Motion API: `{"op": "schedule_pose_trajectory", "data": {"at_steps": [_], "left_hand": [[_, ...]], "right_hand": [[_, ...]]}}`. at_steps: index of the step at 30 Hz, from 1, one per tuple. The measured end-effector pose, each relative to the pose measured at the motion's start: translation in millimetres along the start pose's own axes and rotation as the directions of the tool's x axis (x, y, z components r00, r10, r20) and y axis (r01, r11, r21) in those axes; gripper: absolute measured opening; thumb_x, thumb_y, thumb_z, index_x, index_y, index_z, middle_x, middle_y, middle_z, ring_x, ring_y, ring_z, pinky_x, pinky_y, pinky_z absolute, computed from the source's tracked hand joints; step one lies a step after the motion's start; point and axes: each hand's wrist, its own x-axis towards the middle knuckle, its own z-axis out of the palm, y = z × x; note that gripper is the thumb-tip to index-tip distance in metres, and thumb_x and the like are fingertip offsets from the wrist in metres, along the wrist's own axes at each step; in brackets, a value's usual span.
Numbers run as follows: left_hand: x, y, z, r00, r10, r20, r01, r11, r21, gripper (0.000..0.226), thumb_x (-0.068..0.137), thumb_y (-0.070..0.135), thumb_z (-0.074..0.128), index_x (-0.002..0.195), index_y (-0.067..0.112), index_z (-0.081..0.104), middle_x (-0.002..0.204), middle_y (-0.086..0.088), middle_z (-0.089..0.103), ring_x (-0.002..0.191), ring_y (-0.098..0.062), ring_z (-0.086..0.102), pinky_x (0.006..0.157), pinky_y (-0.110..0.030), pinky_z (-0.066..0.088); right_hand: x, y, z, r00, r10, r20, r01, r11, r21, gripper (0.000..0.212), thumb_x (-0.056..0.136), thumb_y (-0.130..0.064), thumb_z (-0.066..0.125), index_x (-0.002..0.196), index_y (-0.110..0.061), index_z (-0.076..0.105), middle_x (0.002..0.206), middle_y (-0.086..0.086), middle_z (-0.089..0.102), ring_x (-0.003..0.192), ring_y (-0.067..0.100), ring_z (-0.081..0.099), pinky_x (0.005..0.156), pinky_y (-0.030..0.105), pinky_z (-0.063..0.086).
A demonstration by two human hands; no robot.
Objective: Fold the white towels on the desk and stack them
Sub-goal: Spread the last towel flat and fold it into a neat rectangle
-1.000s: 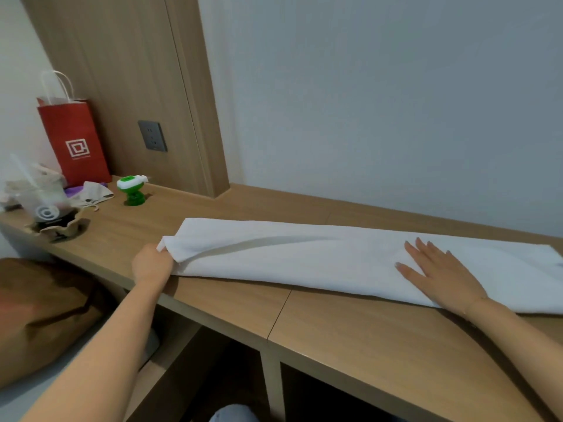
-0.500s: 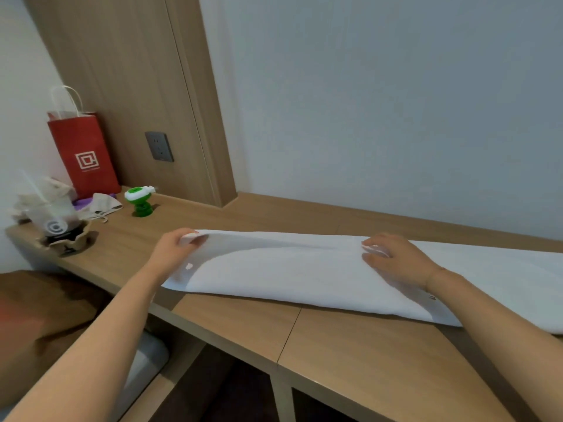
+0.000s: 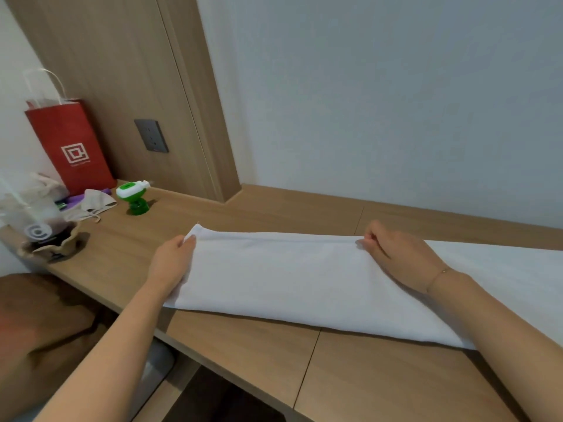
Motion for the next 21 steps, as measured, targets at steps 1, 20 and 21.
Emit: {"op": "schedule_pose_trajectory", "data": {"at_steps": [1,20,21], "left_hand": [[4,-2,-2,1.000,0.006,0.019,-0.007,1.000,0.025,0.047,0.100,0.039,0.040,0.086,-0.005,0.051,0.078,-0.023,0.055,0.075,-0.038,0.052,0.068,-0.038,0.038],[-74,59,67,0.783,0.361,0.507,-0.592,0.682,0.429,0.056,0.102,0.052,0.022,0.155,0.037,0.015,0.165,0.009,0.005,0.151,-0.011,0.003,0.120,-0.037,0.003],[-73,54,67,0.794,0.338,0.505,-0.573,0.694,0.436,0.057,0.102,0.054,0.018,0.156,0.038,0.008,0.164,0.010,-0.003,0.151,-0.010,-0.005,0.121,-0.038,-0.003]], "right_hand": [[1,1,1,1.000,0.027,0.017,-0.026,0.999,-0.025,0.028,0.098,-0.048,0.042,0.083,-0.025,0.041,0.065,-0.009,0.052,0.060,0.008,0.047,0.051,0.025,0.027],[-21,-73,41,0.974,-0.143,0.173,0.163,0.981,-0.103,0.054,0.104,-0.042,0.025,0.153,-0.019,0.026,0.161,-0.001,0.018,0.148,0.015,0.016,0.119,0.028,0.007],[-23,-74,45,0.960,-0.119,0.252,0.155,0.979,-0.129,0.059,0.103,-0.048,0.018,0.156,-0.022,0.012,0.163,-0.005,0.004,0.149,0.010,0.003,0.119,0.027,-0.002]]}}
